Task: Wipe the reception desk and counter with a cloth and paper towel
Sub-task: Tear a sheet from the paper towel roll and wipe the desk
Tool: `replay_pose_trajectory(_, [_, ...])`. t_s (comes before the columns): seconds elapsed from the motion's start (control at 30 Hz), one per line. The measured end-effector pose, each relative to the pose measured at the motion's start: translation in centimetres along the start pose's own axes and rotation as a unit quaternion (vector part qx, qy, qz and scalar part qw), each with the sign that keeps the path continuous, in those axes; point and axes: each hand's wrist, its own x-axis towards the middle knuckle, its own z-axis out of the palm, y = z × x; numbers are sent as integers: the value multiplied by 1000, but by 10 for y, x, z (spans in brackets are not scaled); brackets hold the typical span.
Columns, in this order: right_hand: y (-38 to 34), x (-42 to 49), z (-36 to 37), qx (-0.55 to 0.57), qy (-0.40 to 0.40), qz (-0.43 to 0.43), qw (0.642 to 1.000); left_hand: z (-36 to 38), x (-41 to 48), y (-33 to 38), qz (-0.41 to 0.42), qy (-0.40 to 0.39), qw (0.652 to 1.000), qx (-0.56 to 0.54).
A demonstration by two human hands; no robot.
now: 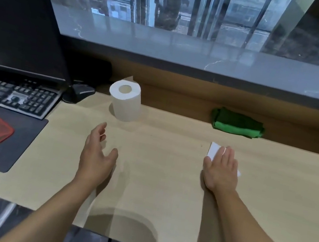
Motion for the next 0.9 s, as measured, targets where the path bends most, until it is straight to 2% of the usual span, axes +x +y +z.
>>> replay_pose_trajectory(0.1, [-39,-21,15,1,7,-20,1000,-14,-17,-11,-15,9,1000,12])
replay_pose_trajectory(0.2, [-110,-62,40,13,4,-138,990,-33,-31,-30,-35,32,998,28])
replay_pose_trajectory(0.33, [-190,-134,62,17,-46,-293,955,-50,-43,-52,-55,49,997,35])
replay_pose_trajectory(0.47, [-199,-160,68,-4,-61,-342,938,-52,-46,-56,-56,41,997,40])
replay_pose_trajectory(0.53, [-176,-155,65,-2,-56,-326,944,-50,-46,-53,-50,28,997,43])
replay_pose_trajectory(0.63, [-117,-147,59,-2,-31,-253,967,-47,-44,-47,-41,4,999,36])
replay_pose_trajectory(0.8, [8,-139,38,-2,14,-14,1000,-45,-51,-39,-11,-46,998,30])
replay_pose_trajectory(0.9, [28,-145,31,36,0,97,995,-47,-58,-38,9,-81,996,38])
